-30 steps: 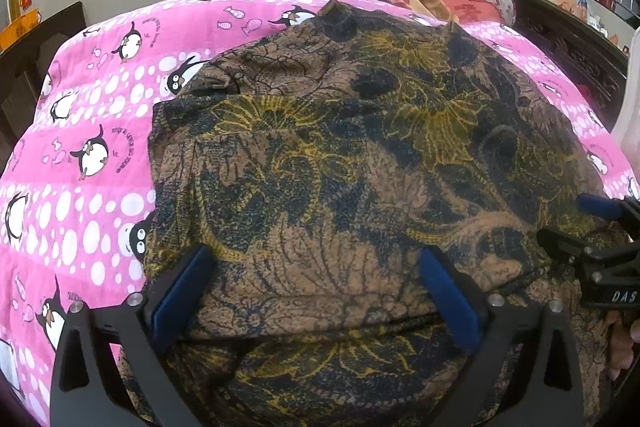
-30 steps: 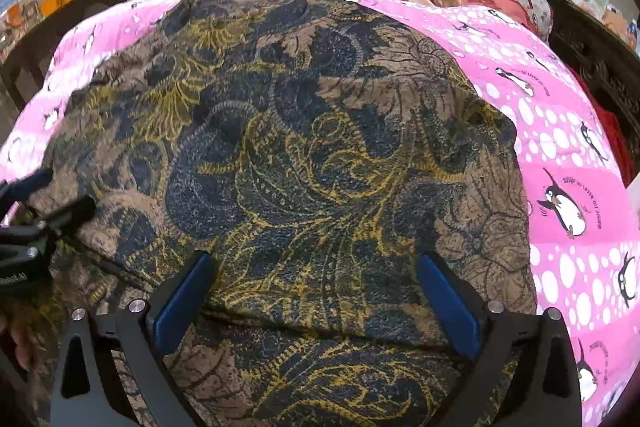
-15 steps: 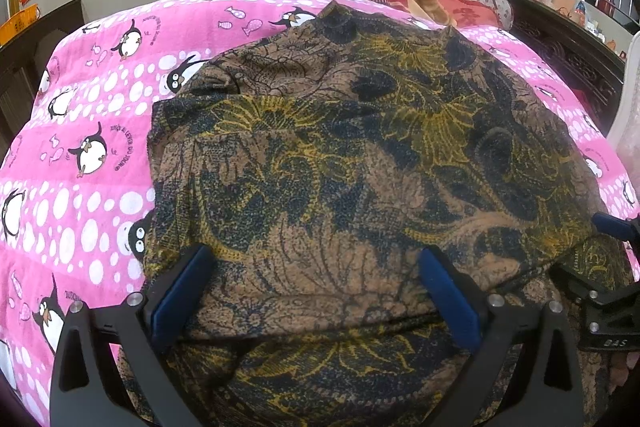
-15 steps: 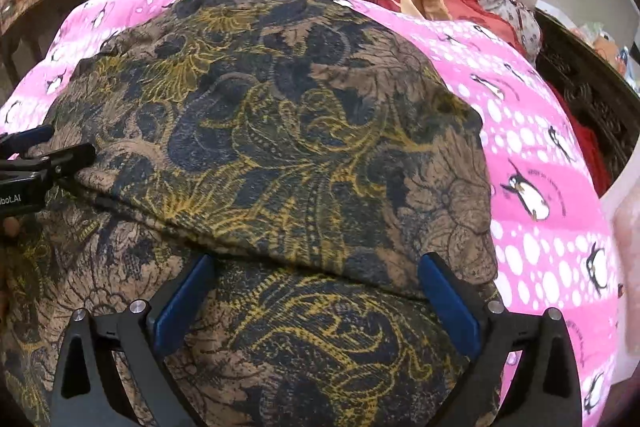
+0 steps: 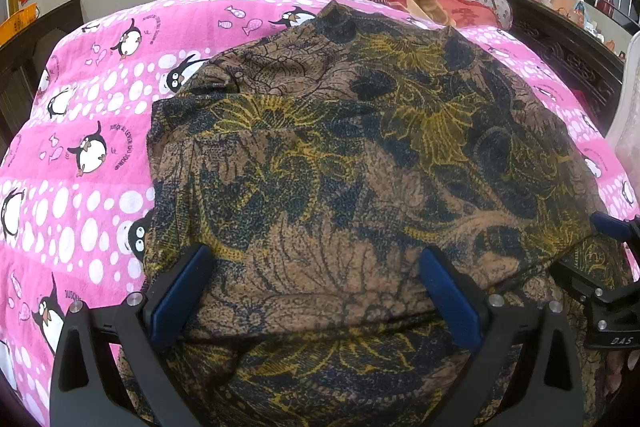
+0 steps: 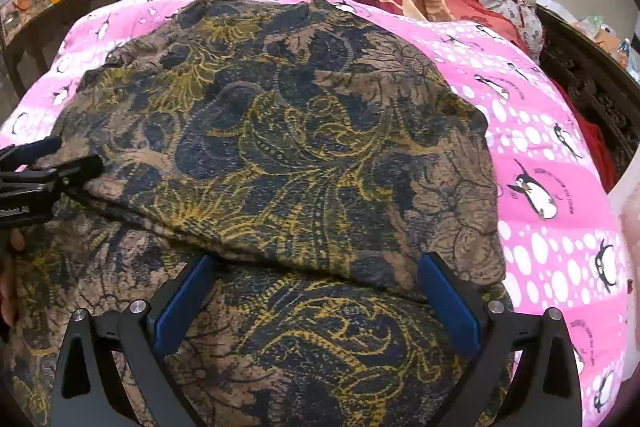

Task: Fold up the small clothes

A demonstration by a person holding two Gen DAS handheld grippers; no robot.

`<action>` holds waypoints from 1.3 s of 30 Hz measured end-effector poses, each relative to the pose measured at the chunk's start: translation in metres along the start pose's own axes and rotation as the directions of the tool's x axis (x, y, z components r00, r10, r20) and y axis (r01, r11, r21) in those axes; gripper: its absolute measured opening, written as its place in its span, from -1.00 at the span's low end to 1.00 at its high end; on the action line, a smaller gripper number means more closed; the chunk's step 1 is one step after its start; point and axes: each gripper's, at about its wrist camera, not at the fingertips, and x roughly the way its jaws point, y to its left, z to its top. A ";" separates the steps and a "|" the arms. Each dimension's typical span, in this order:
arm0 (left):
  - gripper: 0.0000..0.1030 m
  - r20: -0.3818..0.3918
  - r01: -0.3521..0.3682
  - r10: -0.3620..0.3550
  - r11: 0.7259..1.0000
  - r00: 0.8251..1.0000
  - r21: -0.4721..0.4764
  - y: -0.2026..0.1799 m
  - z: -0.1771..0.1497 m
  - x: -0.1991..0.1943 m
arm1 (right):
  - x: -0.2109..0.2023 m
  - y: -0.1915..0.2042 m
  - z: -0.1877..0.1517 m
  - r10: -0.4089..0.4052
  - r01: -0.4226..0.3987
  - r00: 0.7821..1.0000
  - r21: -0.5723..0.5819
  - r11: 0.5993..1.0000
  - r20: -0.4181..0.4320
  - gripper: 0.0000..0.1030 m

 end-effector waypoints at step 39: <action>1.00 -0.065 0.042 -0.036 0.994 0.997 0.101 0.082 -0.108 -0.172 | -0.105 0.005 -0.126 0.169 -0.189 0.973 -0.126 0.974 -0.157 0.99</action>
